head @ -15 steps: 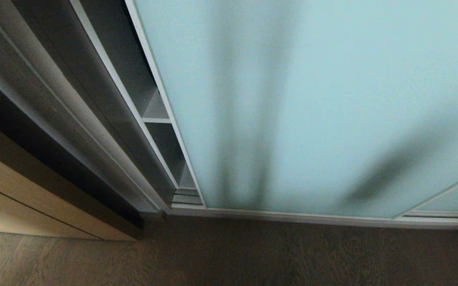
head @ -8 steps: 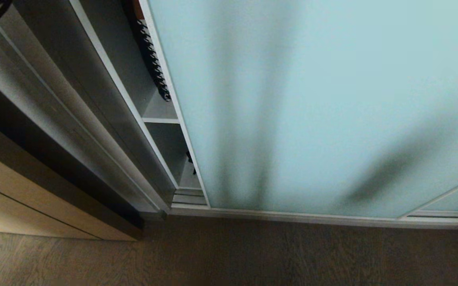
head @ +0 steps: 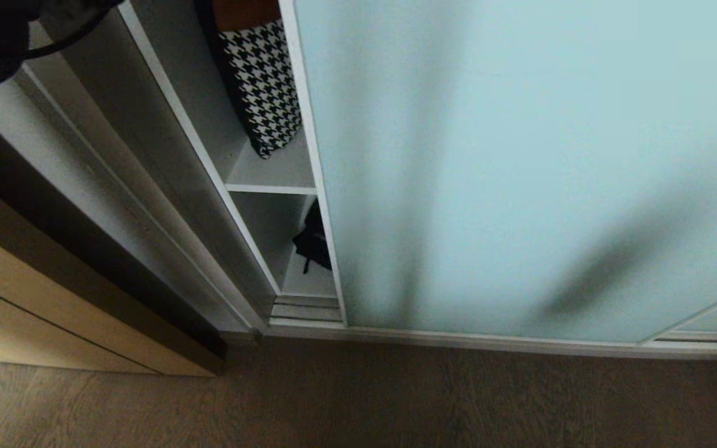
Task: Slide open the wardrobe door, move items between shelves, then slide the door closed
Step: Open the door
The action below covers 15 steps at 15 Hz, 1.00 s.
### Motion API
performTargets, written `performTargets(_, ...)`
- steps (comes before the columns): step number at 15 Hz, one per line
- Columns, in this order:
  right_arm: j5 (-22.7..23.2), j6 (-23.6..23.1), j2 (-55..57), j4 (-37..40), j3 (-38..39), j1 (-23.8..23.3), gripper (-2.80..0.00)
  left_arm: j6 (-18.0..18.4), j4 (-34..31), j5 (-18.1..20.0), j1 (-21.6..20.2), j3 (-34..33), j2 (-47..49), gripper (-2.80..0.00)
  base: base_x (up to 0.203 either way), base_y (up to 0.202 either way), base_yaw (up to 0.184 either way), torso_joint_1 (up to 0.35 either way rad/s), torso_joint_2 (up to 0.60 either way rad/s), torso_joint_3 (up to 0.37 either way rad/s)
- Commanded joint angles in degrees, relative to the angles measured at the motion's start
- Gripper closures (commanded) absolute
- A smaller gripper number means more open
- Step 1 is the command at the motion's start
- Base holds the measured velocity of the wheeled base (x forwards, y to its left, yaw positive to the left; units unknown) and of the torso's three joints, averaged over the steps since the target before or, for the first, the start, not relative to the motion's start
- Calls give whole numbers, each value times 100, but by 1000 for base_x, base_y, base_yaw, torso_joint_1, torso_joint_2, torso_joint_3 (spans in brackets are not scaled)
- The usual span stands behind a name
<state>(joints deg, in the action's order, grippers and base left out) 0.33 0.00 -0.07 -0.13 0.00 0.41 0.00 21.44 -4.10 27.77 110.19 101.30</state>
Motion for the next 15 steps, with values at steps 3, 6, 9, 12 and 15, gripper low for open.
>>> performTargets(3, 2, 0, -1, -4, 0, 2, 0, 70, 14, -44, 378, 29, 224, 0, 0, 0, 0, 0, 0, 0)
performTargets(6, 2, 0, -1, -4, 0, 2, 0, 79, 26, -43, 670, 29, 218, 0, 0, 0, 0, 0, 0, 0)
performTargets(9, 2, 0, -1, -4, 0, 2, 0, 118, 18, -38, 956, 33, 311, 0, 0, 0, 0, 0, 0, 0)
performTargets(12, 2, 0, -1, -4, 0, 2, 0, 228, 82, -218, 1163, 54, 494, 0, 0, 0, 0, 0, 0, 0)
performTargets(15, 2, 0, -1, -4, 0, 2, 0, 192, -31, -648, 1089, 44, 237, 0, 0, 0, 0, 0, 0, 0)
